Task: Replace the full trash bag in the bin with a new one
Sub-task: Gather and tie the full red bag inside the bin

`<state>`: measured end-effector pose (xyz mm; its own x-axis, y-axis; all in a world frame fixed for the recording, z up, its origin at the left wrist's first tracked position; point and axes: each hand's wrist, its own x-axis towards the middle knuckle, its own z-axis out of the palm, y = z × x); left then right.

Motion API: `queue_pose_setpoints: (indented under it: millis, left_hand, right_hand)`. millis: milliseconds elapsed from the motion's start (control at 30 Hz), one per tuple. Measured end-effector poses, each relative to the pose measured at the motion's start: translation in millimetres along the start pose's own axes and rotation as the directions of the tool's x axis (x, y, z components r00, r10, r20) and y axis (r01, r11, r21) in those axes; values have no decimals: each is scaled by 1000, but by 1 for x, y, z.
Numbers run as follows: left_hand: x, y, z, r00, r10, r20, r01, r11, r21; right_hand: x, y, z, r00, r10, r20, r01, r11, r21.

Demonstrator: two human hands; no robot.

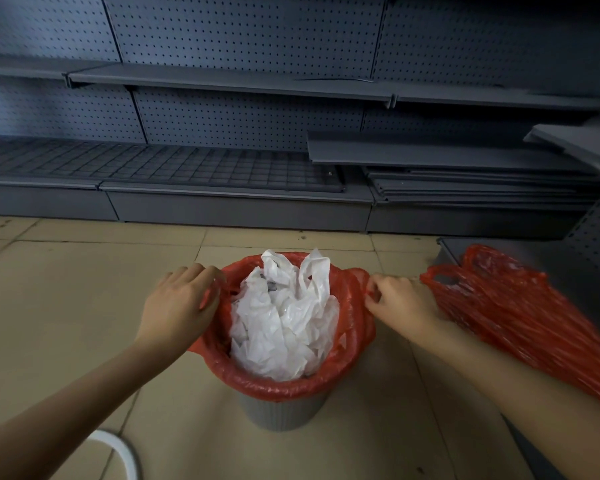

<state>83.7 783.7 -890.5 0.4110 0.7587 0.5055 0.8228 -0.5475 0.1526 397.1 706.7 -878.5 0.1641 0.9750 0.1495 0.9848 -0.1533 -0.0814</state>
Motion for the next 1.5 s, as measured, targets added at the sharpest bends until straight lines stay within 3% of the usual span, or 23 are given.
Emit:
queue_pose_setpoints:
  millis: [233,767,933,1133,1267,1500]
  left_hand:
    - [-1,-4,-2,999,-2,34,2,1000,3]
    - [-21,-34,-13,998,-11,57,8,999,43]
    - [-41,-46,-8,991,-7,132,1,999,45]
    - [-67,-46,14,950,171,262,-184,983,26]
    - [-65,-36,24,928,262,264,-272,962,-1]
    - [-52,-16,39,905,282,319,-312,949,46]
  right_hand:
    - [2,-24,-24,963,-90,-256,98,995,19]
    - [22,-60,-71,895,-29,-446,67,995,69]
    - [29,-65,-77,902,13,-432,34,994,102]
    - [31,-67,-86,886,75,-458,25,977,210]
    - [30,-68,-80,907,39,-420,27,988,150]
    - [28,-61,-70,909,21,-416,35,991,125]
